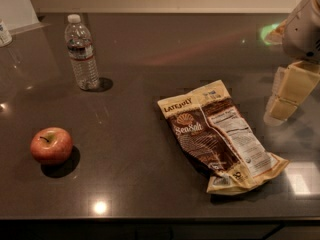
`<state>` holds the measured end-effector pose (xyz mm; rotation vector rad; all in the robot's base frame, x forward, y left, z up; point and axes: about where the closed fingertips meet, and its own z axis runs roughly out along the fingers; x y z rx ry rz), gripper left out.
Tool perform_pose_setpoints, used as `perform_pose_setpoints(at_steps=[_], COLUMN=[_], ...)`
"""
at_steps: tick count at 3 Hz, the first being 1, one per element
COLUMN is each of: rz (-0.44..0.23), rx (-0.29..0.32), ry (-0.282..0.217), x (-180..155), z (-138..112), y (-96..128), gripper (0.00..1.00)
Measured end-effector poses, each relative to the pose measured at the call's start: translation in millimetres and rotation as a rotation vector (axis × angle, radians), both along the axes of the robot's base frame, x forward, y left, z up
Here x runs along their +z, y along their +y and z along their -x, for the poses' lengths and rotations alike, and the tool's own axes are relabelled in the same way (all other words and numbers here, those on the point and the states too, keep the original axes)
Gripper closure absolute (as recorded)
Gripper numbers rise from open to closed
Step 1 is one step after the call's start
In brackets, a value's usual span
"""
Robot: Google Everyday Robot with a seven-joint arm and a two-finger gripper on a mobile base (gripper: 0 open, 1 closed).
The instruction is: Knock water bottle over
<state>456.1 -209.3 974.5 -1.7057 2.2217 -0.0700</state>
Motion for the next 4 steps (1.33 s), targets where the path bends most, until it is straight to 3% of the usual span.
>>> perform_pose_setpoints(at_steps=[1,3,4], rz=[-0.056,-0.203,-0.311], rx=[0.002,0.04,0.094], ry=[-0.002,-0.04,-0.066], x=[-5,-7,-9], z=[-36,-116,-152], y=[17,76,132], gripper=[0.0,0.0,0.0])
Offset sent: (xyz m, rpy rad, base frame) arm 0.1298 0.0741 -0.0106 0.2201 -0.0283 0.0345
